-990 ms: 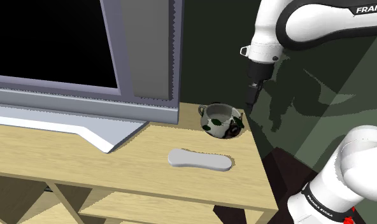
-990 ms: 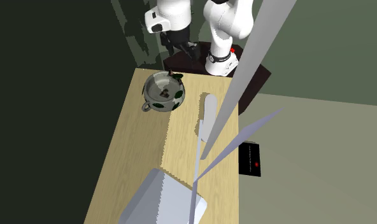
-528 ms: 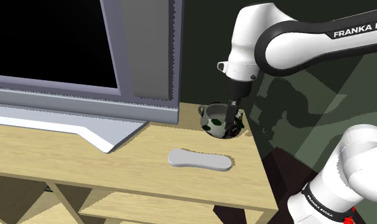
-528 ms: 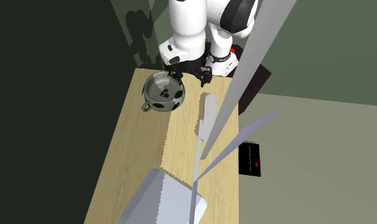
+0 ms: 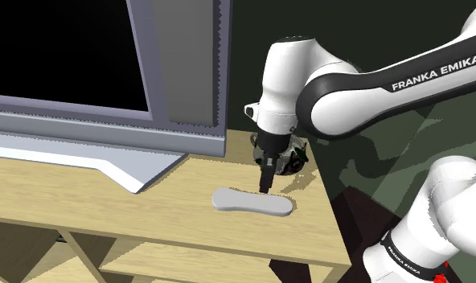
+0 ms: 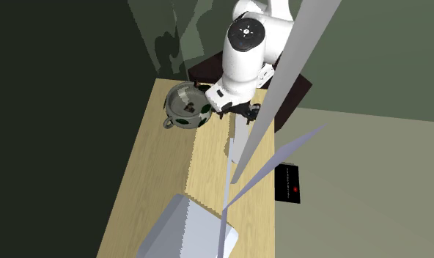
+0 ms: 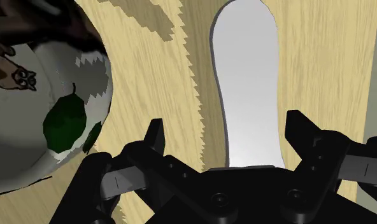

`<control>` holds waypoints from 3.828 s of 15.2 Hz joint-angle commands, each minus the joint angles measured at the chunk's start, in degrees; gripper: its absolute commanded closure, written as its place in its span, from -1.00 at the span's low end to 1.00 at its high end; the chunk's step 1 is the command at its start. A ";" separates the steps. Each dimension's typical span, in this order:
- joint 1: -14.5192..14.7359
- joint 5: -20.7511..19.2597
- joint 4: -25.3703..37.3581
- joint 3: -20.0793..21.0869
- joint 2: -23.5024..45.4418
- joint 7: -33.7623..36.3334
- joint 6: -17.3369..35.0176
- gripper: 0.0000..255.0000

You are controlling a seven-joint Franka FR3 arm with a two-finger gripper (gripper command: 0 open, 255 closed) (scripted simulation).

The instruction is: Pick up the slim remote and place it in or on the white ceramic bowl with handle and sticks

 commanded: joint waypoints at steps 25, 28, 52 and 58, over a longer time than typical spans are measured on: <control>1.63 -1.19 -1.17 3.90 9.00 1.57 11.12 1.00; 1.63 -1.18 -1.18 3.90 9.00 1.57 11.13 1.00; 1.77 -0.21 10.44 1.63 0.30 0.51 -8.99 1.00; 1.59 -0.34 14.36 1.22 -0.54 0.53 -13.73 1.00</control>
